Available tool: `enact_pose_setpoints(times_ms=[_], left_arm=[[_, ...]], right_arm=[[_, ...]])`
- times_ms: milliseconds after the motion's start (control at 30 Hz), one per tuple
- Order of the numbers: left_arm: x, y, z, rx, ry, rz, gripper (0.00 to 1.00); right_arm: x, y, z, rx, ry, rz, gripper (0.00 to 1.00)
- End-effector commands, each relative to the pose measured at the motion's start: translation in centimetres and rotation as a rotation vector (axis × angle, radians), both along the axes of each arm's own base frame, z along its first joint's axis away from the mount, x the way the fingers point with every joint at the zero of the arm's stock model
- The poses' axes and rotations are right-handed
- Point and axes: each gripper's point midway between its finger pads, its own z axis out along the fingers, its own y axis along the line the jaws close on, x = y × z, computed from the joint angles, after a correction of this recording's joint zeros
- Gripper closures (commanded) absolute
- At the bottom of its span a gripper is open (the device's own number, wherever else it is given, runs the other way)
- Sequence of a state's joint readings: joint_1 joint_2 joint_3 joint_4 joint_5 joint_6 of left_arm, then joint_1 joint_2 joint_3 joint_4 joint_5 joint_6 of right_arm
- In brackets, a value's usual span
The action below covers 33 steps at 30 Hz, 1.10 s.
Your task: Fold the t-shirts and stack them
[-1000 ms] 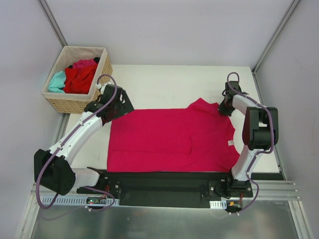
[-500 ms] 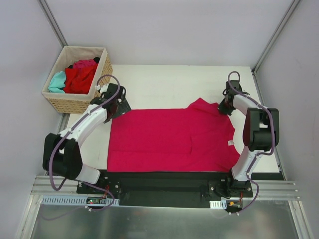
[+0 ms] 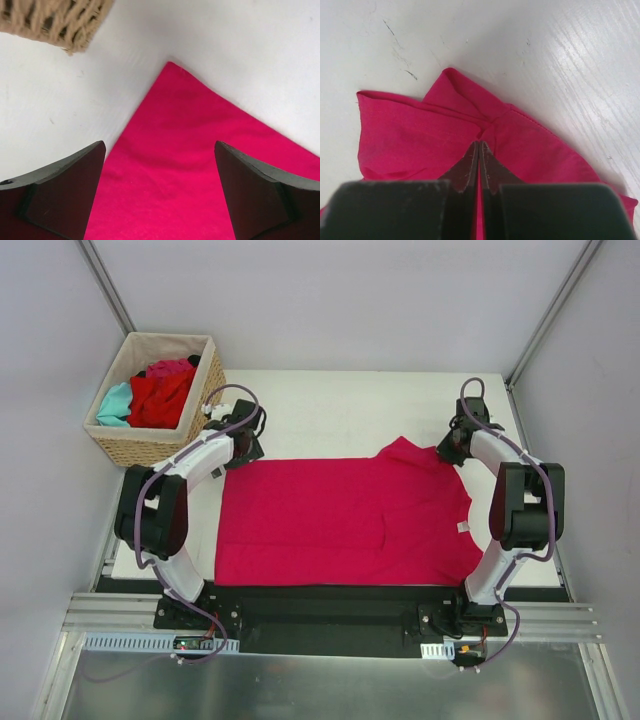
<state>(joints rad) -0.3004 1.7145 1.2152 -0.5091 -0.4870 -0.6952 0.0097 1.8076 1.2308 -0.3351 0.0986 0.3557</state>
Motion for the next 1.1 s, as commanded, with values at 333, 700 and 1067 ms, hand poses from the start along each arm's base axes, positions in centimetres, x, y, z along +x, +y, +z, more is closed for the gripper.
enact_pose_setpoints(times_ms=[333, 700, 1067], left_arm=[[2.5, 2.3, -0.9, 0.175, 0.005, 0.050, 0.36], [3.3, 2.6, -2.3, 0.181, 0.007, 0.070, 0.64], [5.4, 2.1, -2.5, -0.007, -0.013, 0.055, 0.53]], right_arm=[[0.2, 0.4, 1.8, 0.037, -0.062, -0.004, 0.99], [0.1, 0.4, 1.7, 0.036, -0.059, 0.000, 0.99], [0.2, 0.5, 1.3, 0.038, -0.052, 0.006, 0.99]])
